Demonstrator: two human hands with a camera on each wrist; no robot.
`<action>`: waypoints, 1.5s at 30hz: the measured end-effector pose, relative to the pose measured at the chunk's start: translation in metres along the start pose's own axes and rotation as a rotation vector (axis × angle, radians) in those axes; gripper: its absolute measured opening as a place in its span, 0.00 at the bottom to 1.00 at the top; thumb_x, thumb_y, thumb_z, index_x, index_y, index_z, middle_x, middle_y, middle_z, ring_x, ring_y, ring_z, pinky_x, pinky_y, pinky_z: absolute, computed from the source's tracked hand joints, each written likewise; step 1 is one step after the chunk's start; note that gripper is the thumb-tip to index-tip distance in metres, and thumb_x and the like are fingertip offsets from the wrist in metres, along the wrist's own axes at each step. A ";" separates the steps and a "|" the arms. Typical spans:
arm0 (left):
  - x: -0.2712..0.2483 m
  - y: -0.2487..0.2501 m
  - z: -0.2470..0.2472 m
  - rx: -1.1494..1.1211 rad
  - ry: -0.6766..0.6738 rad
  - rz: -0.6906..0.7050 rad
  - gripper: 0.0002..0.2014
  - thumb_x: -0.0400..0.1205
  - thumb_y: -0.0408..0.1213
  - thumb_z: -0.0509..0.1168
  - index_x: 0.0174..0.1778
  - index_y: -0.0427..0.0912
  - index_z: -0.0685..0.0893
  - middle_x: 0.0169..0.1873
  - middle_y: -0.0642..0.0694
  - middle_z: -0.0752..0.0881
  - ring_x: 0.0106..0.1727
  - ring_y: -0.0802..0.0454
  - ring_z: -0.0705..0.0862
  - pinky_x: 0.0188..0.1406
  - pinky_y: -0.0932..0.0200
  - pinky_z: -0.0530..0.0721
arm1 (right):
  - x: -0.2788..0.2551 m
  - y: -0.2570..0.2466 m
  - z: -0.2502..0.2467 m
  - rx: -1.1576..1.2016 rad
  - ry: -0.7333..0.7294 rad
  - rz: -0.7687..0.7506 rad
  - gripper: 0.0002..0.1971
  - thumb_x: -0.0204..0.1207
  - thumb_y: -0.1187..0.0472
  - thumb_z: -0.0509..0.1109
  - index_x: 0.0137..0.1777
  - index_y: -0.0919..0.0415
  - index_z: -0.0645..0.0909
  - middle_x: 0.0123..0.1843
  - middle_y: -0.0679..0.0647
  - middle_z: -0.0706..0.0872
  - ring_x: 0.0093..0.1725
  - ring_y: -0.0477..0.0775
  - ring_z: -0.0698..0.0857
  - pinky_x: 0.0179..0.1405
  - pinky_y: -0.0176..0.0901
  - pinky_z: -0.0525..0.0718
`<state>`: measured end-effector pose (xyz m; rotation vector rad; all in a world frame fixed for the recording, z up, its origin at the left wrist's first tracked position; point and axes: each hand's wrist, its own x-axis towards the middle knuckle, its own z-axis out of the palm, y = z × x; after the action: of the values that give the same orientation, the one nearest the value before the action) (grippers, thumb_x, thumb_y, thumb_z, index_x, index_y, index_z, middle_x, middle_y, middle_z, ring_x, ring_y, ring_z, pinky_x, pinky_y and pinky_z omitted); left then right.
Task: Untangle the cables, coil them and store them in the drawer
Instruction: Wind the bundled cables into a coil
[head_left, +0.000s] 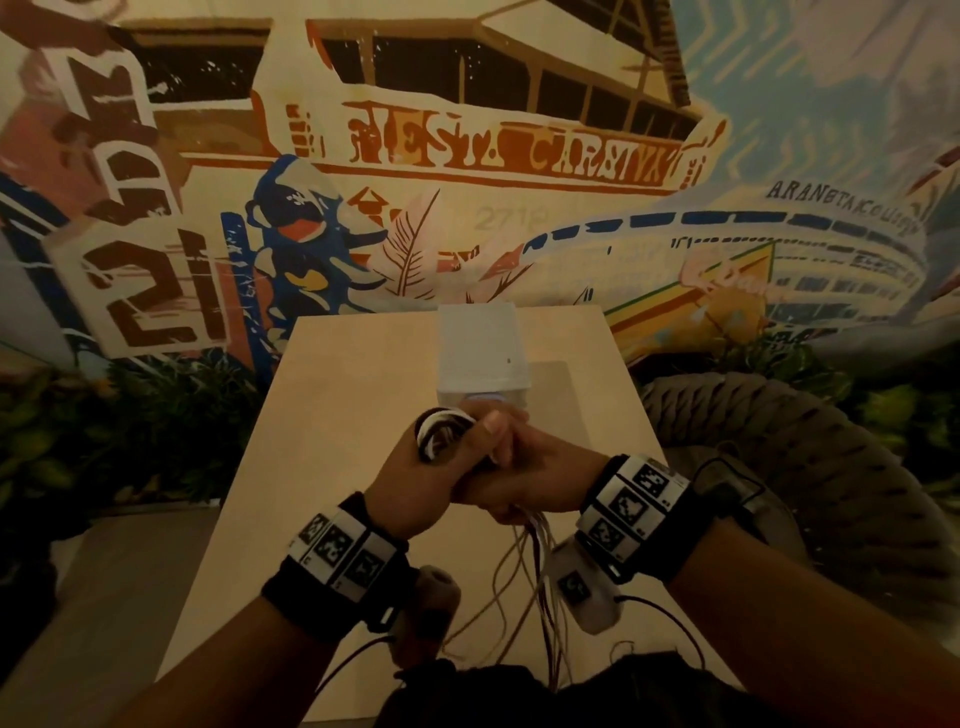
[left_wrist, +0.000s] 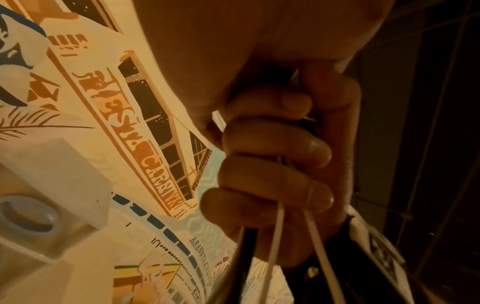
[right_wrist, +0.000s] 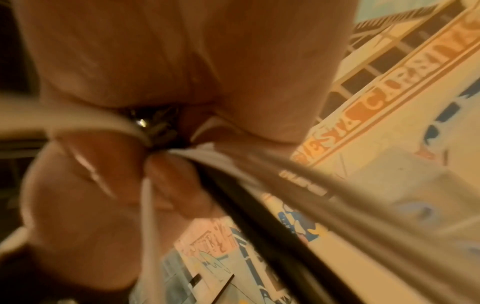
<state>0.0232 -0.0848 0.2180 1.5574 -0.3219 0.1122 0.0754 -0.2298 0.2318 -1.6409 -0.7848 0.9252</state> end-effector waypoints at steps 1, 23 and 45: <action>0.001 0.001 0.002 -0.002 0.026 -0.007 0.19 0.89 0.42 0.62 0.34 0.39 0.86 0.45 0.43 0.92 0.62 0.43 0.88 0.62 0.48 0.87 | 0.000 0.001 -0.001 -0.021 0.009 -0.017 0.15 0.82 0.72 0.69 0.44 0.49 0.80 0.22 0.44 0.80 0.21 0.43 0.75 0.24 0.37 0.76; -0.003 -0.023 -0.030 0.442 0.095 -0.162 0.25 0.73 0.53 0.80 0.30 0.35 0.79 0.25 0.40 0.83 0.31 0.44 0.86 0.36 0.48 0.87 | -0.032 0.056 -0.022 -0.372 0.058 0.227 0.17 0.89 0.43 0.54 0.53 0.51 0.81 0.34 0.48 0.72 0.28 0.44 0.71 0.31 0.37 0.74; 0.001 -0.001 -0.030 1.229 -0.525 -0.270 0.06 0.86 0.44 0.61 0.50 0.49 0.83 0.38 0.53 0.86 0.34 0.56 0.80 0.33 0.65 0.74 | -0.010 0.038 -0.019 -0.470 0.036 0.314 0.19 0.90 0.47 0.55 0.49 0.56 0.82 0.36 0.51 0.74 0.27 0.48 0.71 0.28 0.38 0.75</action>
<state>0.0286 -0.0547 0.2176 2.8392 -0.4861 -0.3972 0.0887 -0.2559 0.1992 -2.2338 -0.7706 0.9710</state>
